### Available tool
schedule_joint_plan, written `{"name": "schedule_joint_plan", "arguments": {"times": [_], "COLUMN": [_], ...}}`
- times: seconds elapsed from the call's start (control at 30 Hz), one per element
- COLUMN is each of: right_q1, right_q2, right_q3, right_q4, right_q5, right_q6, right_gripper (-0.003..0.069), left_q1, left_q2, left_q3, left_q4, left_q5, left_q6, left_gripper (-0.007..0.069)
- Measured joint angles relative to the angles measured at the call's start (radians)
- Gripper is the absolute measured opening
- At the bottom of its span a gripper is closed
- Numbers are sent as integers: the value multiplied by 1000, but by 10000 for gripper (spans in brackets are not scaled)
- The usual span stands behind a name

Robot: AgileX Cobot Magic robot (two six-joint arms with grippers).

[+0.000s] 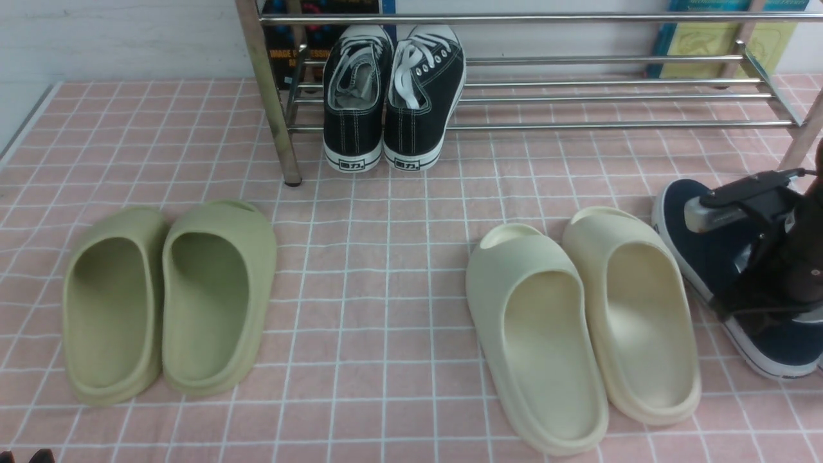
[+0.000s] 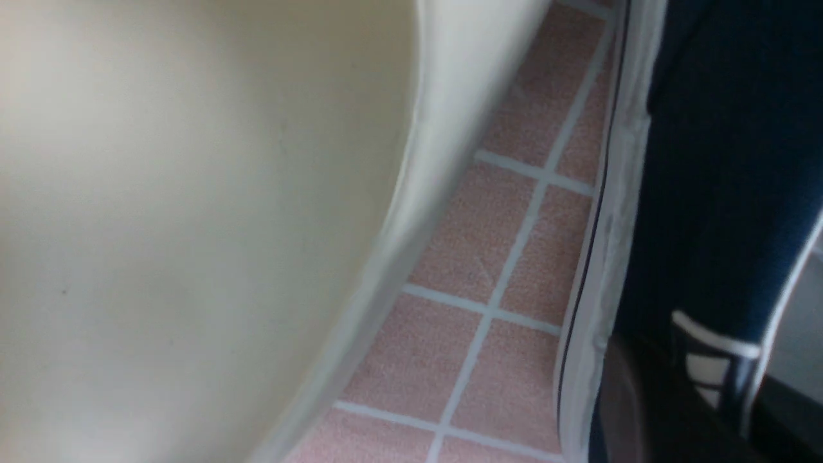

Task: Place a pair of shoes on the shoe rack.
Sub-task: Use the right arm to grab the shoe closest to it, then use the right arm to put a shoe into the shoe rack

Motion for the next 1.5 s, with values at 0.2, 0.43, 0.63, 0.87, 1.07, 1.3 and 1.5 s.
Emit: {"name": "schedule_joint_plan", "arguments": {"times": [0.2,0.43,0.63,0.87,1.07,1.3,1.5], "right_q1": [28,43,45,45,46,47,47], "right_q2": [-19,30,228,461,590,656,658], "right_q3": [-207,-432,-684,-993,-1200,-1297,-1301], "right_q4": [4,15,19,45,61,63,63], "right_q5": [195,221,258,262,245,192,180], "right_q6": [0,0,0,0,1,2,9], "right_gripper": [24,24,24,24,24,24,148], "left_q1": [0,0,0,0,0,0,0], "left_q2": [0,0,0,0,0,0,0], "left_q3": [0,0,0,0,0,0,0], "left_q4": [0,0,0,0,0,0,0], "left_q5": [0,0,0,0,0,0,0], "left_q6": [0,0,0,0,0,0,0], "left_gripper": [239,239,239,239,240,240,240]}}
